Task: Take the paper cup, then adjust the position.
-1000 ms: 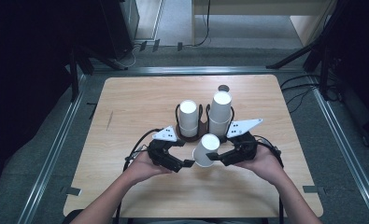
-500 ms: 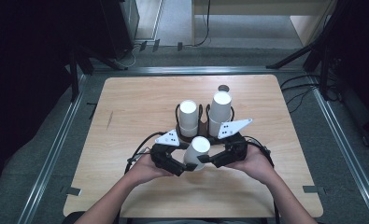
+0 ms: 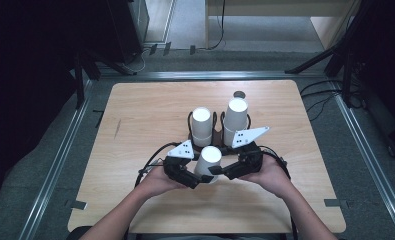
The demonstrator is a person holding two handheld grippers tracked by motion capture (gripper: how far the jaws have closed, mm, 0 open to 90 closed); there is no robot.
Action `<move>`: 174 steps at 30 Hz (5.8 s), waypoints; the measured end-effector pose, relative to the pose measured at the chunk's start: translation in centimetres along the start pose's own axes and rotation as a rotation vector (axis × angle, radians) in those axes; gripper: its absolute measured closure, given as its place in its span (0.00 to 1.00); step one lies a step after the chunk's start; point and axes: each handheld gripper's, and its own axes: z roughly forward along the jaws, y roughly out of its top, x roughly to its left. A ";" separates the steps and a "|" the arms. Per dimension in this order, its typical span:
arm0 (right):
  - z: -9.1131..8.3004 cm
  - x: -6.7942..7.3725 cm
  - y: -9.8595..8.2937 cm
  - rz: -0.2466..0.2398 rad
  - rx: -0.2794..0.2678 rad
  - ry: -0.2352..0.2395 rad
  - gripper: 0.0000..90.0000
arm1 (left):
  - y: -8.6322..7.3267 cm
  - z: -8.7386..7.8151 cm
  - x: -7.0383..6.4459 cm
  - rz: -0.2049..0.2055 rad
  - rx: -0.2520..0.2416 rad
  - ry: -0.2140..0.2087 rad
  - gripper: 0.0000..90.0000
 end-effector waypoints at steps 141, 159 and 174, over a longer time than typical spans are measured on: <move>-2.3 -0.4 -0.5 -0.040 -0.159 0.051 0.37 | 2.4 -2.0 1.0 0.066 0.094 -0.026 0.19; -1.3 -0.4 -1.0 -0.059 -0.036 0.000 0.24 | 2.9 -2.6 2.3 0.056 0.178 -0.015 0.23; 0.3 -0.3 -1.5 -0.092 0.081 -0.044 0.25 | 4.8 -2.1 2.5 0.146 0.466 0.003 0.22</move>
